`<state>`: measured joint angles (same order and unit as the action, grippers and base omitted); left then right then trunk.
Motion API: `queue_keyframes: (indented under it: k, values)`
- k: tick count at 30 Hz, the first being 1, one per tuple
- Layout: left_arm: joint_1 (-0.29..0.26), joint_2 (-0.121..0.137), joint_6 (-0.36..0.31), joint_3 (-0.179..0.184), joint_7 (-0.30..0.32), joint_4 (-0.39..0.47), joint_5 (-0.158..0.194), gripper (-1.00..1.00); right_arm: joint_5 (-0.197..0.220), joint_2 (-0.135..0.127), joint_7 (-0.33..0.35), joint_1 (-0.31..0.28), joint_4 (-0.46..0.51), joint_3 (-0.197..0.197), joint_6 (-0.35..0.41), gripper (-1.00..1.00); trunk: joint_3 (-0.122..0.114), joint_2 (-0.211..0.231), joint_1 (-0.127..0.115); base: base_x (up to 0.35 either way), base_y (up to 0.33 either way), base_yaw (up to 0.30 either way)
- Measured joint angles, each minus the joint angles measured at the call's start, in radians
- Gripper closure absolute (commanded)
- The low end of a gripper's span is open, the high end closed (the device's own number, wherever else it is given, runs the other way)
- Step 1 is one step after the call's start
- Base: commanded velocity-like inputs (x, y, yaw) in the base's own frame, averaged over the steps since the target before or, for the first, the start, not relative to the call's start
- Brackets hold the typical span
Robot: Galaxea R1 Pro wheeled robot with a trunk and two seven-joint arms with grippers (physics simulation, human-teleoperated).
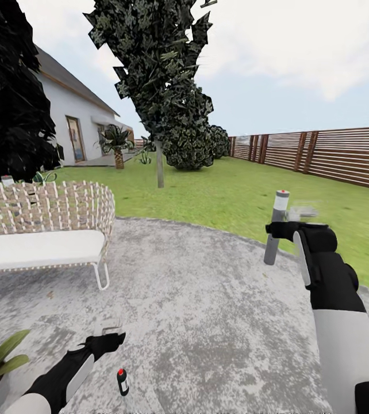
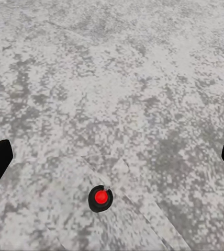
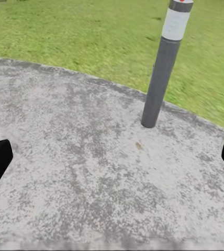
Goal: Pick up the pesticide atomizer in the garden and spray insectifuge to fully cover both potted plants in the garden.
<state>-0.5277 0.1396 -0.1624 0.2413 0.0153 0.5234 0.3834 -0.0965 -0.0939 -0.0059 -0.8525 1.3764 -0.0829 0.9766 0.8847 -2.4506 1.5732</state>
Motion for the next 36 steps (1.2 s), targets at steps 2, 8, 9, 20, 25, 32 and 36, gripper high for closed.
queue_keyframes:
  k: [2,8,9,20,25,32,36]
  values:
    - [0.0,0.001,0.0,0.0,0.0,0.0,0.0,-1.0,-0.002,0.013,-0.002,0.025,-0.01,0.0,-0.003,-1.0,0.006,-0.014,0.008,0.0,0.0,0.0]
    - [0.0,0.002,0.0,0.0,0.0,0.0,0.0,-1.0,-0.002,0.023,0.001,0.051,-0.017,-0.001,-0.019,-1.0,0.026,-0.049,0.027,0.0,0.0,0.0]
    - [0.0,0.004,0.0,0.0,0.001,0.0,0.0,-1.0,-0.002,0.023,0.0,0.052,-0.019,-0.001,-0.02,-1.0,0.029,-0.05,0.028,0.0,0.0,0.0]
    - [0.0,-0.001,0.003,0.0,0.0,0.004,-0.001,-1.0,-0.007,0.022,-0.007,0.066,-0.098,-0.001,-0.009,-1.0,0.072,-0.052,0.033,0.0,0.0,0.0]
    - [0.0,-0.003,0.002,0.0,0.001,0.011,-0.001,-1.0,-0.008,0.023,-0.001,0.072,-0.104,-0.001,-0.009,-1.0,0.091,-0.053,0.035,0.0,0.0,0.0]
    - [0.0,-0.013,0.01,-0.002,0.014,0.037,0.001,-1.0,-0.008,0.023,-0.002,0.073,-0.105,-0.001,-0.009,-1.0,0.118,-0.055,0.038,0.0,0.0,0.0]
    - [0.0,-0.028,0.085,0.0,0.014,0.046,-0.001,-1.0,-0.008,0.023,-0.002,0.073,-0.105,-0.001,-0.009,-1.0,0.134,-0.056,0.04,0.0,0.0,0.0]
